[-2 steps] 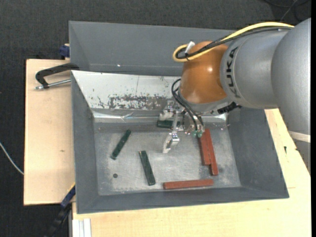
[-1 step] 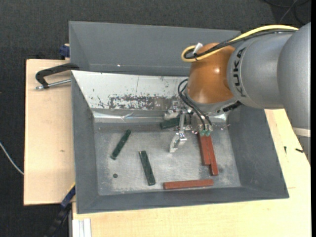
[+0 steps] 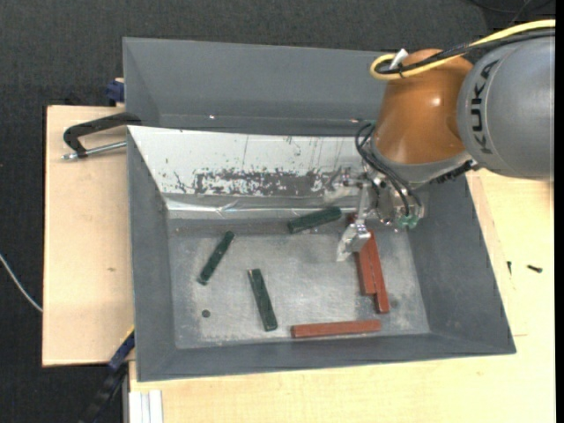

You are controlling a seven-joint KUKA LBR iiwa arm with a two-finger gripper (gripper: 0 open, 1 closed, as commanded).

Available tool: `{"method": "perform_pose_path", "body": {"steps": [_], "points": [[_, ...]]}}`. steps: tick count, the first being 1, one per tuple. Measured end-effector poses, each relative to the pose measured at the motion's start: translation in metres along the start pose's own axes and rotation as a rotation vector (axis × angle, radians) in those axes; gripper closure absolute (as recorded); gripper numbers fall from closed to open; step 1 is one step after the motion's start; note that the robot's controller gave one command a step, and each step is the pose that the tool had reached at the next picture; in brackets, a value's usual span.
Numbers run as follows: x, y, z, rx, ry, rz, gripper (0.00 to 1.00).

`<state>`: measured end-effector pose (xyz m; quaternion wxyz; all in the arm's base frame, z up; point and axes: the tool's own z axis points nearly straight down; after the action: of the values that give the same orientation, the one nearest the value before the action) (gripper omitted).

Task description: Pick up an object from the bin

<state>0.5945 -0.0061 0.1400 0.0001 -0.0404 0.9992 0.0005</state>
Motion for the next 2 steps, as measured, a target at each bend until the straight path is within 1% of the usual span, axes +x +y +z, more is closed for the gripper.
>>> {"method": "perform_pose_path", "body": {"steps": [1, 2], "points": [[-0.0175, 0.0245, 0.0574, 0.002, -0.030, 0.123, 1.00], [-0.0174, 0.0245, 0.0575, 0.002, -0.030, 0.123, 1.00]]}}
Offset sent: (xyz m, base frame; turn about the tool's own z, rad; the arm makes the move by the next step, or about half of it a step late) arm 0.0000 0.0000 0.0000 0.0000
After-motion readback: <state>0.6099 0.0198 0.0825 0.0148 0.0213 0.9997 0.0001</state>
